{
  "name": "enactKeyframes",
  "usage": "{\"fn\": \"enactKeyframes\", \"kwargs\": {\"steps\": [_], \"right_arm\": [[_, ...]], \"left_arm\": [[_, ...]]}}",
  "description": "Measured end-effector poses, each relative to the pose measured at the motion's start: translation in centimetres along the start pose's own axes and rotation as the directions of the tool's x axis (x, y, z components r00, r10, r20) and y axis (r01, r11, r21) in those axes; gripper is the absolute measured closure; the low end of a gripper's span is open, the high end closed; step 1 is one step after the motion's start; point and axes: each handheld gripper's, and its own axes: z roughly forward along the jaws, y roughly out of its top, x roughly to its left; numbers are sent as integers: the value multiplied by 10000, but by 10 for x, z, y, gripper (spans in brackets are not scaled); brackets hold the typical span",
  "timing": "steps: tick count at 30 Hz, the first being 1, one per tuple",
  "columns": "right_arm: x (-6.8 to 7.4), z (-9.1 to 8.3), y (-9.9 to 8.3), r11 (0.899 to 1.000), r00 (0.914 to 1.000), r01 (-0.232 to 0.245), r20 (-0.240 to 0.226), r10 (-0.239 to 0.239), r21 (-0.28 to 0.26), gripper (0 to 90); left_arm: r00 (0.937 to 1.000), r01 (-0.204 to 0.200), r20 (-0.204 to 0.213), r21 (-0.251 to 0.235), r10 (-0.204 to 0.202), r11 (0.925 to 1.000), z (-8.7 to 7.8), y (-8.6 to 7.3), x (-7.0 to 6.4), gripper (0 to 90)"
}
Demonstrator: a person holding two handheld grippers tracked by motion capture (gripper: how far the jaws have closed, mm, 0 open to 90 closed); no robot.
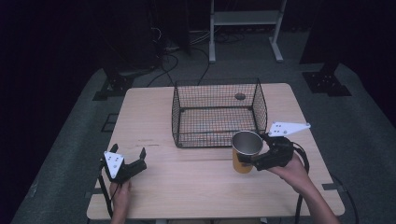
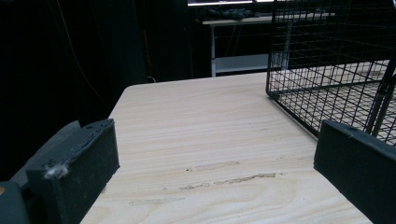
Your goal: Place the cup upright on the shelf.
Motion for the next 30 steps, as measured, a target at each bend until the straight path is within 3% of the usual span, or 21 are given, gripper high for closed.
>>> {"fn": "enactKeyframes", "kwargs": {"steps": [13, 24, 30], "right_arm": [[-22, 9, 36, 9996, 10000, 22, -70, -20, 264, 95], [-49, 37, 68, 9968, 9998, 54, -215, -37, 793, 95], [-55, 50, 83, 9961, 9996, 142, -242, -122, 867, 94]], "left_arm": [[10000, 11, -7, 13, -11, 10000, 0, 0, 0, 0], [10000, -15, -16, 20, 15, 10000, 0, 0, 0, 0], [10000, 33, -17, 7, -33, 10000, 0, 0, 0, 0]]}}
